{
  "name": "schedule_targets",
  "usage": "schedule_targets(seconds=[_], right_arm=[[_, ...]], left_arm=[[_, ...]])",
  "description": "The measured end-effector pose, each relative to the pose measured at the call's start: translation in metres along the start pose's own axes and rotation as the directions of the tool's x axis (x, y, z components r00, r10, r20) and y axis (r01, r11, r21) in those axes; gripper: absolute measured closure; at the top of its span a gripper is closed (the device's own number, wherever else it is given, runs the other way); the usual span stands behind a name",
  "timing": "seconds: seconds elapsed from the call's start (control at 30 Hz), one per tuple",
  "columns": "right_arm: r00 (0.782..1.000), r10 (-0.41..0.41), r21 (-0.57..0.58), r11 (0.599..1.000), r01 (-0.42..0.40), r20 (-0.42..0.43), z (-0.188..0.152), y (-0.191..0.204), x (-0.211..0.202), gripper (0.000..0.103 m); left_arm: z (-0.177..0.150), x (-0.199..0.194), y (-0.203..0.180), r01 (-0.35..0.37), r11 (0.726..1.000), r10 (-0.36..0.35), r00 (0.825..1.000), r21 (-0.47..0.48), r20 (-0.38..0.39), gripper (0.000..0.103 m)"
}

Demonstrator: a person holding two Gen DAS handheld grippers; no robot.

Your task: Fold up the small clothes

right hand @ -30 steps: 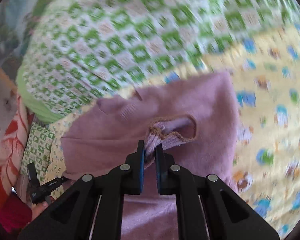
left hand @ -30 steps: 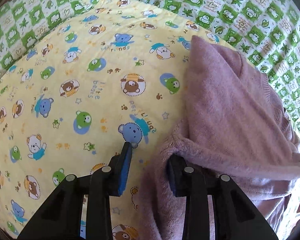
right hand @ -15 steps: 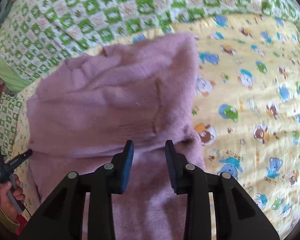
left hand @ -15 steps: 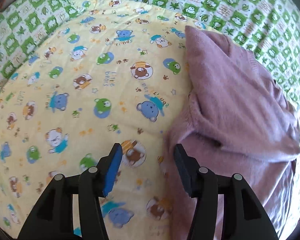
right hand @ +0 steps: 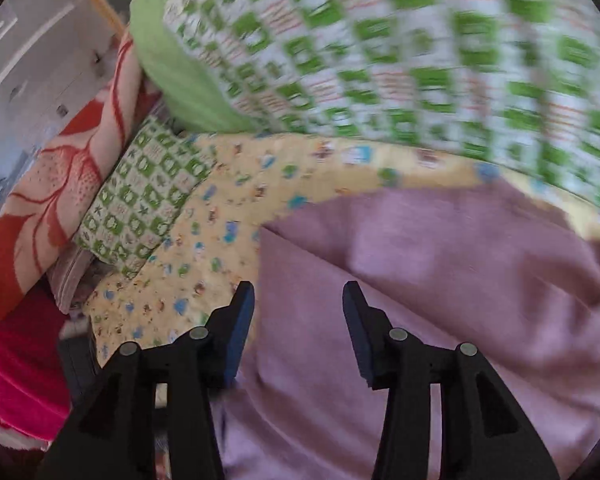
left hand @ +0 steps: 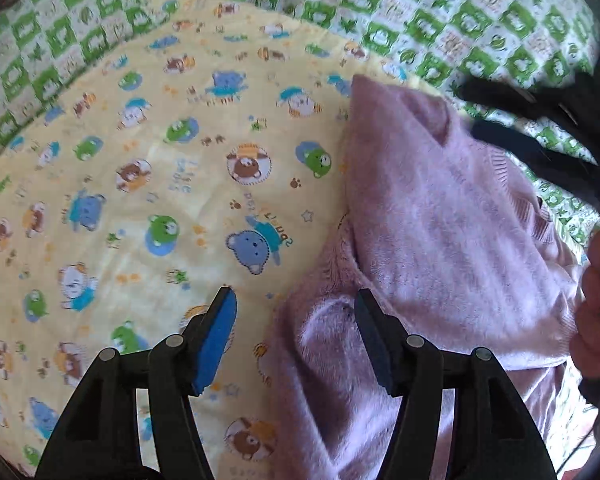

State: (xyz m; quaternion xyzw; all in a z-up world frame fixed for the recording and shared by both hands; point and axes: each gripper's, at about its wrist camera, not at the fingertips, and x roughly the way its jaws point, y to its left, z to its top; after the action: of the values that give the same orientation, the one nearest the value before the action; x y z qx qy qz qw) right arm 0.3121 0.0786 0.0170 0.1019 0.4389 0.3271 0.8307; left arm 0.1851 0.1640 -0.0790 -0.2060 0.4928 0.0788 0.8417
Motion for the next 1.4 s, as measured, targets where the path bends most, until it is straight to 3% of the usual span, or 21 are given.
schedule_targets(seconds=[0.13, 0.17, 0.2, 0.23, 0.27, 0.33, 0.43, 0.5, 0.6, 0.83, 1.0, 1.1, 1.2, 1.4], right_arm=[[0.996, -0.032, -0.075, 0.997, 0.026, -0.083, 0.020, 0.013, 0.056, 0.051], [0.994, -0.039, -0.088, 0.996, 0.030, -0.097, 0.021, 0.013, 0.065, 0.051], [0.992, -0.043, -0.102, 0.994, 0.031, -0.115, 0.021, 0.013, 0.073, 0.061], [0.990, -0.039, -0.107, 0.994, 0.024, -0.132, 0.021, 0.010, 0.078, 0.077], [0.989, -0.035, -0.098, 0.995, 0.021, -0.145, 0.023, 0.007, 0.082, 0.097], [0.995, -0.010, -0.075, 0.997, 0.003, -0.100, 0.030, -0.001, 0.078, 0.097], [0.999, -0.004, 0.023, 1.000, 0.005, -0.033, 0.041, -0.021, 0.076, 0.098], [0.999, -0.019, 0.097, 0.995, 0.022, -0.039, 0.040, -0.035, 0.085, 0.099], [0.996, 0.024, 0.199, 0.980, -0.007, -0.084, 0.031, -0.052, 0.093, 0.096], [0.996, 0.060, 0.253, 0.965, -0.074, 0.061, 0.002, -0.050, 0.010, 0.082], [0.995, 0.050, 0.296, 0.952, -0.073, 0.085, -0.063, -0.050, -0.049, 0.079], [0.998, 0.014, 0.314, 0.949, -0.034, 0.066, -0.111, -0.048, -0.078, 0.079], [0.999, -0.026, 0.329, 0.944, 0.014, 0.033, -0.161, -0.044, -0.102, 0.079], [0.994, -0.108, 0.335, 0.937, 0.102, 0.000, -0.243, -0.025, -0.147, 0.079]], left_arm=[[0.000, 0.014, 0.002, 0.016, 1.000, -0.015, 1.000, 0.005, -0.010, 0.043], [-0.001, 0.017, 0.002, 0.015, 1.000, -0.015, 1.000, 0.010, -0.013, 0.054], [-0.001, 0.020, 0.003, 0.022, 1.000, -0.021, 1.000, 0.013, -0.017, 0.064], [-0.001, 0.022, 0.004, 0.042, 0.999, -0.041, 0.999, 0.015, -0.022, 0.076], [-0.001, 0.022, 0.005, 0.053, 0.998, -0.053, 0.998, 0.021, -0.015, 0.080], [0.001, 0.021, 0.003, 0.044, 0.998, -0.044, 0.999, 0.040, -0.002, 0.087], [0.004, 0.025, 0.005, 0.037, 0.998, -0.037, 0.999, 0.042, -0.010, 0.087], [0.005, 0.027, 0.005, 0.032, 0.998, -0.031, 0.999, 0.055, -0.017, 0.087], [0.012, 0.028, -0.002, 0.017, 0.996, -0.014, 0.999, 0.084, -0.038, 0.079], [0.002, -0.004, 0.012, 0.020, 0.994, -0.017, 0.999, 0.107, -0.035, 0.070], [-0.027, -0.028, 0.007, 0.056, 0.987, -0.044, 0.996, 0.148, -0.084, 0.061], [-0.053, -0.042, -0.005, 0.089, 0.978, -0.061, 0.987, 0.189, -0.147, 0.047], [-0.090, -0.053, -0.020, 0.116, 0.965, -0.064, 0.973, 0.234, -0.220, 0.046], [-0.141, -0.056, -0.054, 0.094, 0.940, 0.026, 0.939, 0.327, -0.344, 0.038]])
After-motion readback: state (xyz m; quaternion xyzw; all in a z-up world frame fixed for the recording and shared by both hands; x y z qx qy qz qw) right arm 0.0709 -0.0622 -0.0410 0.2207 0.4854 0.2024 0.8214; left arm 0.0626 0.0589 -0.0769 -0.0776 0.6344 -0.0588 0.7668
